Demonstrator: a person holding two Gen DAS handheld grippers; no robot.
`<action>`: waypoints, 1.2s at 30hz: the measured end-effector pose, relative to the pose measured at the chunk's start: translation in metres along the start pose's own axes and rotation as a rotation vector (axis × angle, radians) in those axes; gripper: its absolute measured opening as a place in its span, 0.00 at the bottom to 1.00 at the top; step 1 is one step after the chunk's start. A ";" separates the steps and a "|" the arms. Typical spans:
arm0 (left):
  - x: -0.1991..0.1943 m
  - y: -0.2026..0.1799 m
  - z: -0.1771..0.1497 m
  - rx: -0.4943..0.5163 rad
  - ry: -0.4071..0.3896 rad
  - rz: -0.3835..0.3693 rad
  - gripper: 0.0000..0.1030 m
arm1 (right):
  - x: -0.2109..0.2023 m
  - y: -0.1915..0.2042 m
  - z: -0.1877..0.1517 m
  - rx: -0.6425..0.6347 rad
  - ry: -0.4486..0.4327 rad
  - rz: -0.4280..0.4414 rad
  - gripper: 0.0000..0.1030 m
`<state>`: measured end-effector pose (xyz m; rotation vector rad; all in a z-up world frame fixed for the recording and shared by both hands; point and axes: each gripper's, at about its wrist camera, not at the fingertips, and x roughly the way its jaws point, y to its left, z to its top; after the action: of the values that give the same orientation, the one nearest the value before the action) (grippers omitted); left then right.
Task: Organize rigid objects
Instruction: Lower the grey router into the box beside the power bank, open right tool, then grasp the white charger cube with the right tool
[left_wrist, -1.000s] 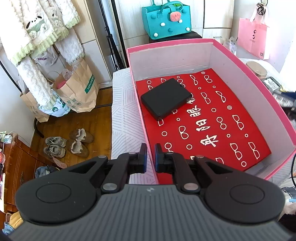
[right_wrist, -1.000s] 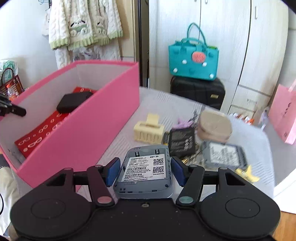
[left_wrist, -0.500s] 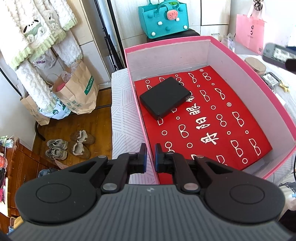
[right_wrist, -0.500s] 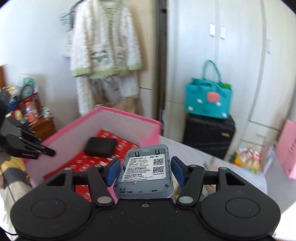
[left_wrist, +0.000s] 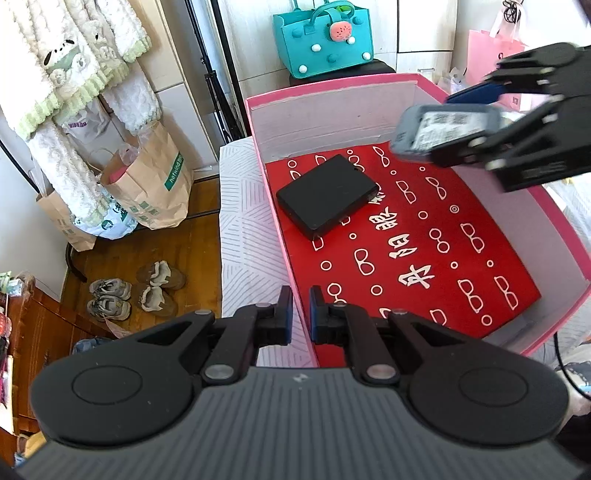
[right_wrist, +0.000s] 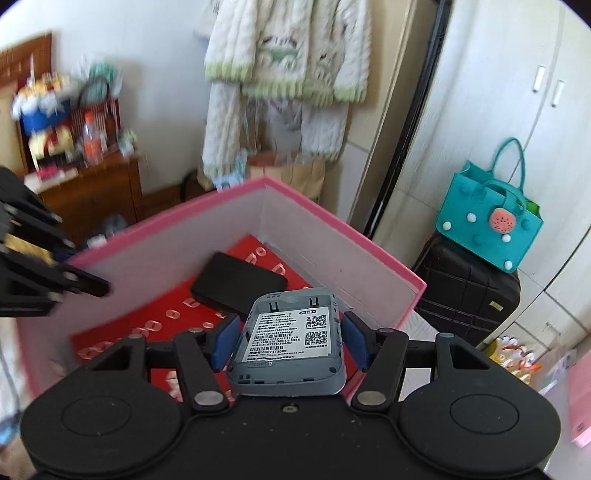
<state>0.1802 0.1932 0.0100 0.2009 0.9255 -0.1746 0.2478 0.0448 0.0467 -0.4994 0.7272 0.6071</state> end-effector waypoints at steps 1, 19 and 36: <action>0.000 0.000 0.000 -0.006 -0.002 -0.003 0.08 | 0.009 0.000 0.003 -0.014 0.024 -0.013 0.64; 0.000 0.003 -0.005 0.005 -0.022 -0.018 0.08 | 0.022 -0.044 0.010 0.225 0.059 0.039 0.66; 0.003 0.002 -0.004 -0.030 -0.035 0.012 0.08 | -0.120 -0.089 -0.094 0.369 -0.025 -0.032 0.73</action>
<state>0.1794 0.1959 0.0057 0.1756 0.8915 -0.1528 0.1928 -0.1160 0.0926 -0.1621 0.7854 0.4350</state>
